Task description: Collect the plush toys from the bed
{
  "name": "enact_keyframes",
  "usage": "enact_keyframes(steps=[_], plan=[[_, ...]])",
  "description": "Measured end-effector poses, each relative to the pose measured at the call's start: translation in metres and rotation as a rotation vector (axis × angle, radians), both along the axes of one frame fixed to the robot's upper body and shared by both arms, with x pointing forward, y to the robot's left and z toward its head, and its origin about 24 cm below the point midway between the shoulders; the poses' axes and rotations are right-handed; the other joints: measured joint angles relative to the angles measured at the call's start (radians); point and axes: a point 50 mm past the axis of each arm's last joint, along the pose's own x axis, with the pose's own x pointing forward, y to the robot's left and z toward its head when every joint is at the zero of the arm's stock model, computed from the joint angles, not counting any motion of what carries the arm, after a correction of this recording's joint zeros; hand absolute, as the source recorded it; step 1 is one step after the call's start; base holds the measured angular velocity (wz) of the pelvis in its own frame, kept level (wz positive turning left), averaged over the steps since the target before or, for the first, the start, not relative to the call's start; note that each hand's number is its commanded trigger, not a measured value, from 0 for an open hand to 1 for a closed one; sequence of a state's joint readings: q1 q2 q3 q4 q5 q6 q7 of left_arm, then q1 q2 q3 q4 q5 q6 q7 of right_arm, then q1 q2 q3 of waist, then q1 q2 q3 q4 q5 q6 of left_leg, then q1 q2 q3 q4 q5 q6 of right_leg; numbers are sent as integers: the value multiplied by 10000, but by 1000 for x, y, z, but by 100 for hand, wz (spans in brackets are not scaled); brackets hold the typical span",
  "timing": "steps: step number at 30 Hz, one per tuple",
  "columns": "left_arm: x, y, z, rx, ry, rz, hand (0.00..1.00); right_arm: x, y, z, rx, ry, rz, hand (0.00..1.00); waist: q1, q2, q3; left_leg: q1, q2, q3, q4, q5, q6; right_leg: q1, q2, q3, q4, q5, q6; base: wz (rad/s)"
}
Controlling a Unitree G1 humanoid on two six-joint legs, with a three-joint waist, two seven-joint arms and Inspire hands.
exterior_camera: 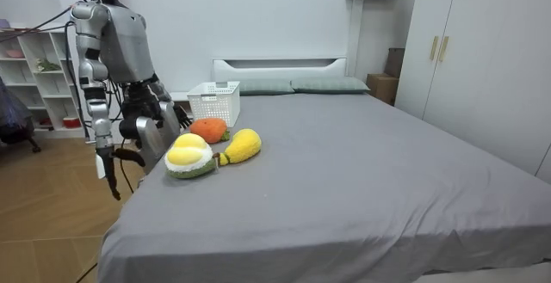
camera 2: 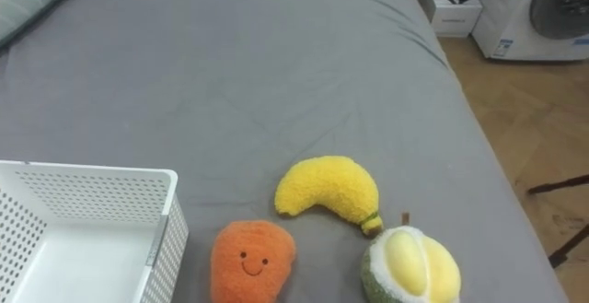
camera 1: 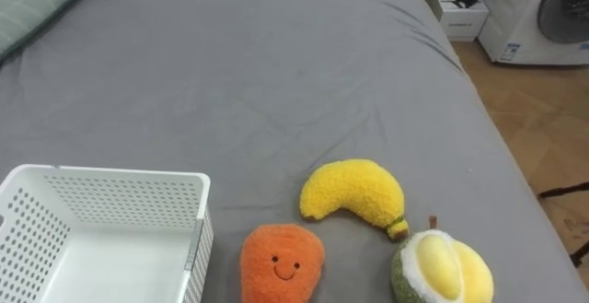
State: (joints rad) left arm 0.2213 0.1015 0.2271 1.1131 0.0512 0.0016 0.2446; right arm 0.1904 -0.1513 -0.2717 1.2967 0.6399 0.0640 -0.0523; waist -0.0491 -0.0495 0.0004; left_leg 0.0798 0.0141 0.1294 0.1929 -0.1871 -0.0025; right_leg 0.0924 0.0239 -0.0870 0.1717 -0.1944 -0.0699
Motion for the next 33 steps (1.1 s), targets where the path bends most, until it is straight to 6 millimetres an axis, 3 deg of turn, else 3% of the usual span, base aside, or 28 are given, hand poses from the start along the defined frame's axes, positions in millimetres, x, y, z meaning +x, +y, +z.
enact_keyframes(steps=[3, 7, 15, 19, 25, 33], plan=[[0, 4, 1, 92, 1, 22, 0, 15, -17, 6, -882, -252, -133, 0, -61, -83, -21, -31, -2, 25, -3, 1, 4, -44, -7, -3, 13, 16, 0, -2], [-1, 6, 2, 181, 1, -96, 0, 47, -37, 18, -2314, -1055, 88, 0, -39, -136, 8, -30, -4, 20, -20, 4, 6, -48, -6, -15, 7, 19, -6, 0], [1, 8, 3, 287, -107, -340, 0, 117, -53, 52, -4238, -3114, 1489, 0, 58, -269, 79, -108, -9, 34, -37, 7, 8, -141, 3, 51, -24, 19, -3, 0], [7, 8, 5, 253, -344, -584, 0, 149, -50, 74, -5094, -4428, 2499, 0, 233, -313, 78, -381, 16, 72, 43, 7, 8, -402, 11, 37, 11, 103, -30, -2], [8, 7, 6, 276, -445, -707, 0, 184, -38, 99, -5899, -5712, 4141, 0, 365, -214, 17, -371, 29, 87, -14, 7, 8, -403, 28, 44, 6, 115, -37, 0], [11, 5, 5, 155, -462, -1010, 0, 204, -20, 111, -6271, -6369, 5616, 0, 570, -170, 9, -353, 29, 100, -53, 8, 8, -393, 18, 29, -19, 116, -35, 0]])
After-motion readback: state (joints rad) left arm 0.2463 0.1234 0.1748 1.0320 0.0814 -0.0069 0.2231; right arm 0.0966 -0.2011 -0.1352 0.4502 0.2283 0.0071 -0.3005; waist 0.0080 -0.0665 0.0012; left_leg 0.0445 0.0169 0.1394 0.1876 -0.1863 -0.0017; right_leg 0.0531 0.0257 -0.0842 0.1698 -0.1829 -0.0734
